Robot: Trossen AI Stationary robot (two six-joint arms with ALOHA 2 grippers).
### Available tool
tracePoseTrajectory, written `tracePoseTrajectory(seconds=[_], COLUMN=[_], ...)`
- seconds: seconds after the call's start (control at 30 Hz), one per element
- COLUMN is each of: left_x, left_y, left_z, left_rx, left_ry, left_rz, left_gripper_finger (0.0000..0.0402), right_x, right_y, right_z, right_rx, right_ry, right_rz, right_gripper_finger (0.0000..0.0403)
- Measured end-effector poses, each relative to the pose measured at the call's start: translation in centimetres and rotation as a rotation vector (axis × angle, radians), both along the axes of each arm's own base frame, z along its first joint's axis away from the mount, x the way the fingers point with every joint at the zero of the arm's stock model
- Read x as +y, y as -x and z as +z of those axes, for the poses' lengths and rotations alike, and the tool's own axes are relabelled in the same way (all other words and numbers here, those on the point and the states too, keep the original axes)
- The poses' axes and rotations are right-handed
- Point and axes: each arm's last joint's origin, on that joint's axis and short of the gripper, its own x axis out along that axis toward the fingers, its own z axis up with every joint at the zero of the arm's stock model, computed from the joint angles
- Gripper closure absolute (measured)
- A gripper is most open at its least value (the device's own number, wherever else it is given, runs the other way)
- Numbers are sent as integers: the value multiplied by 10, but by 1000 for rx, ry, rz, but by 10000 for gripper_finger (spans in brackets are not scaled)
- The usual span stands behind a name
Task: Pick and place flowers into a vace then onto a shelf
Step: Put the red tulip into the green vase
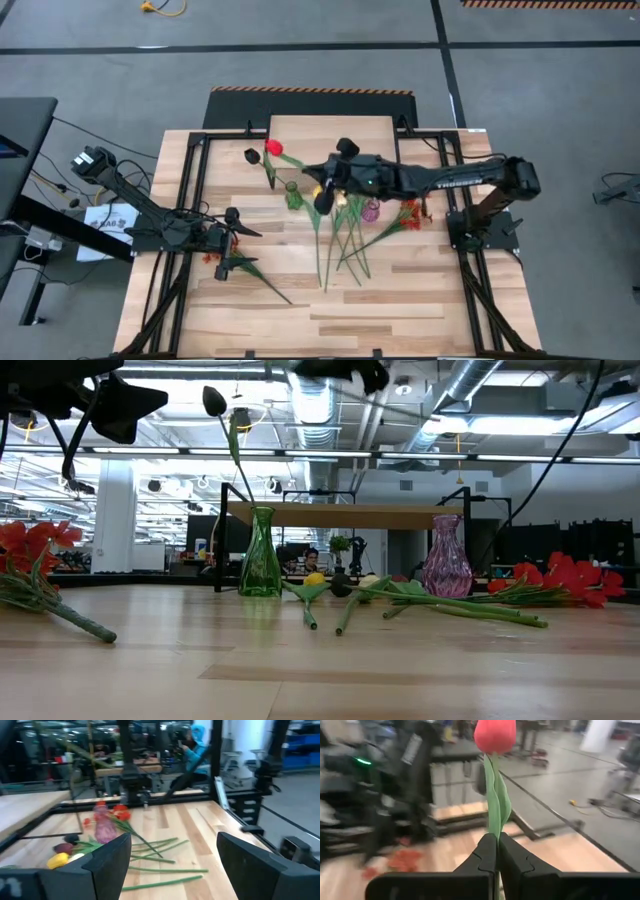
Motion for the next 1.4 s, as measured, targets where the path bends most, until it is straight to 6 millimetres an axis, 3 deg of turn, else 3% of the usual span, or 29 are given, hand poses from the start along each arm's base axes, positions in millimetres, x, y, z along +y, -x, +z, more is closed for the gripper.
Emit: tracePoseTrajectory(seconds=[0.23, 0.4, 0.47, 0.6, 0.87, 1.17, 1.4], left_x=[4, 4, 4, 6, 8, 12, 19], left_y=[0, 1, 2, 4, 7, -2, -11], left_z=[4, 14, 19, 28, 38, 50, 44], left_rx=[-30, -125, -167, -249, -341, -328, -288], left_ry=[24, 42, 46, 85, 131, 107, 133], left_rz=[133, 114, 104, 105, 119, 174, 246], left_gripper_finger=[118, 118, 118, 118, 118, 118, 118], right_x=[51, 78, 79, 75, 59, 51, 51], right_y=[2, -7, -16, -36, -66, -70, -71], right_z=[4, -25, -36, -66, -96, -96, -98], right_rx=[-154, -318, -420, -460, -499, -476, -452], right_ry=[66, 95, 92, 96, 38, 31, 29], right_rz=[154, 305, 342, 374, 453, 454, 457], right_gripper_finger=[401, 401, 401, 401, 401, 401, 399])
